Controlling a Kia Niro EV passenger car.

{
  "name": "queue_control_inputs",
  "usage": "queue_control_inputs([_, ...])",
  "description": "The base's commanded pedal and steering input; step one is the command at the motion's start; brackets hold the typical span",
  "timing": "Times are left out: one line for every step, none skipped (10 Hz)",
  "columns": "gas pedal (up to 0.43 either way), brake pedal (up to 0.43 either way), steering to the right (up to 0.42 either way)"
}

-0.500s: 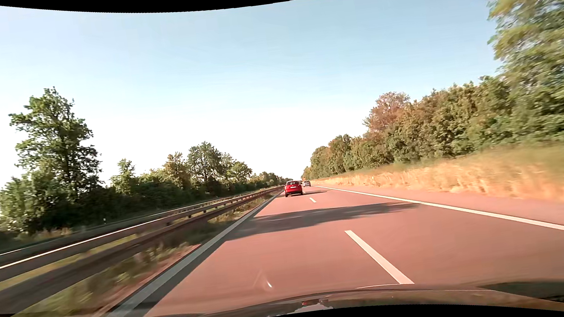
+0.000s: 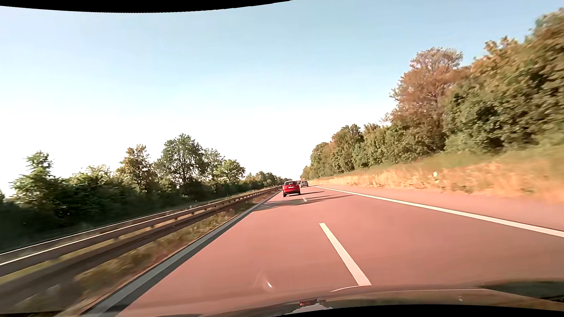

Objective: Follow the waypoints while adhering to traffic rules and regulations

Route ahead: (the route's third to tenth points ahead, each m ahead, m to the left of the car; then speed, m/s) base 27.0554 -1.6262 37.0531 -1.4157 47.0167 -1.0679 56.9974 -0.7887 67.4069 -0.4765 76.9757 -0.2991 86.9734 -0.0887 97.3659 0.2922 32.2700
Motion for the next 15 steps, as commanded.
queue_control_inputs([0.331, 0.006, -0.002])
queue_control_inputs([0.331, 0.006, -0.003])
queue_control_inputs([0.331, 0.006, -0.003])
queue_control_inputs([0.331, 0.006, -0.004])
queue_control_inputs([0.331, 0.006, -0.003])
queue_control_inputs([0.331, 0.006, -0.003])
queue_control_inputs([0.331, 0.006, -0.003])
queue_control_inputs([0.331, 0.006, -0.003])
queue_control_inputs([0.331, 0.006, -0.003])
queue_control_inputs([0.331, 0.006, -0.003])
queue_control_inputs([0.331, 0.006, -0.003])
queue_control_inputs([0.331, 0.006, -0.003])
queue_control_inputs([0.339, 0.006, -0.003])
queue_control_inputs([0.339, 0.006, -0.004])
queue_control_inputs([0.339, 0.006, -0.004])
